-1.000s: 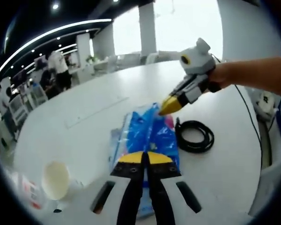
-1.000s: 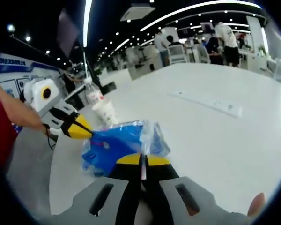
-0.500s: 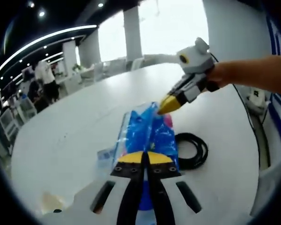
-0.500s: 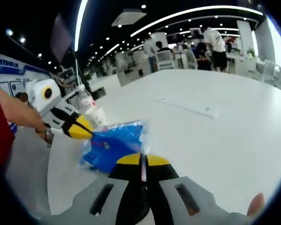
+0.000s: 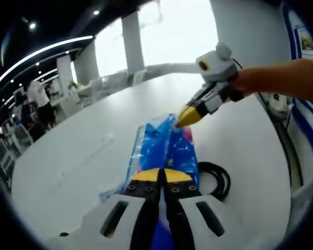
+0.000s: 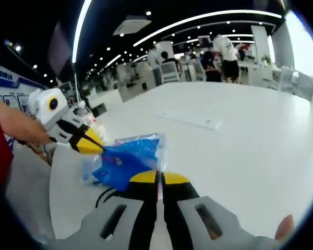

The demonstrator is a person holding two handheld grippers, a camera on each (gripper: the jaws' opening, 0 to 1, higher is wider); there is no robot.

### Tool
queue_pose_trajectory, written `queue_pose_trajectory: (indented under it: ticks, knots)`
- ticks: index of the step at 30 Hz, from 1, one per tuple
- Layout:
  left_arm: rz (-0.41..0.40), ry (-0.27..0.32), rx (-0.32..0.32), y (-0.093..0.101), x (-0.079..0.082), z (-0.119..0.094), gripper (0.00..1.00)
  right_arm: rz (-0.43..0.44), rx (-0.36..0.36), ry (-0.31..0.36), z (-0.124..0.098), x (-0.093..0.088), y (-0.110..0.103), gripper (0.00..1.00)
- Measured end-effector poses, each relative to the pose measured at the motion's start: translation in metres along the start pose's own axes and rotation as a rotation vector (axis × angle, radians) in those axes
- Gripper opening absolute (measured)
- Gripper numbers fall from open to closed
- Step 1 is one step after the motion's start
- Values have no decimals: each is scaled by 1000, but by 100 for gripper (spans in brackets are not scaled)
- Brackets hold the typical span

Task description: Arrange the tabletop items into an orderly group along one side of the table until the central work area is clear of visible clutter.

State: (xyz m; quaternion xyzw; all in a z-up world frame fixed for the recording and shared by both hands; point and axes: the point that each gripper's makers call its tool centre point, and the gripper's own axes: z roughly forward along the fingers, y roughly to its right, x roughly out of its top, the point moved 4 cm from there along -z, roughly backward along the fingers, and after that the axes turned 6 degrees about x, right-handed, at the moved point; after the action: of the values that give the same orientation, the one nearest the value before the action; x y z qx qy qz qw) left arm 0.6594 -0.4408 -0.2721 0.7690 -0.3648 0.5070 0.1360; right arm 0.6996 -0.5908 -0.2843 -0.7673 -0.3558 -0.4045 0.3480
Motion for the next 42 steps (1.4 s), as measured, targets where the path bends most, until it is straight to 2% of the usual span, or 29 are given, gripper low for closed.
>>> queue_pose_trajectory:
  ticks: [5, 11, 22, 36, 42]
  knots:
    - [-13, 33, -4, -3, 5, 4, 0, 10, -18, 12, -6, -2, -4, 2]
    - [3, 28, -9, 0, 11, 2, 0, 8, -25, 18, -10, 0, -9, 2]
    - [56, 48, -45, -2, 49, 0, 0, 12, -68, 65, -31, 12, -6, 2]
    - [117, 45, -112, 7, 67, 40, 0, 52, -151, 94, -62, 2, 18, 2]
    - [159, 19, -126, 10, 61, 60, 0, 68, -183, 87, -64, -5, 28, 2]
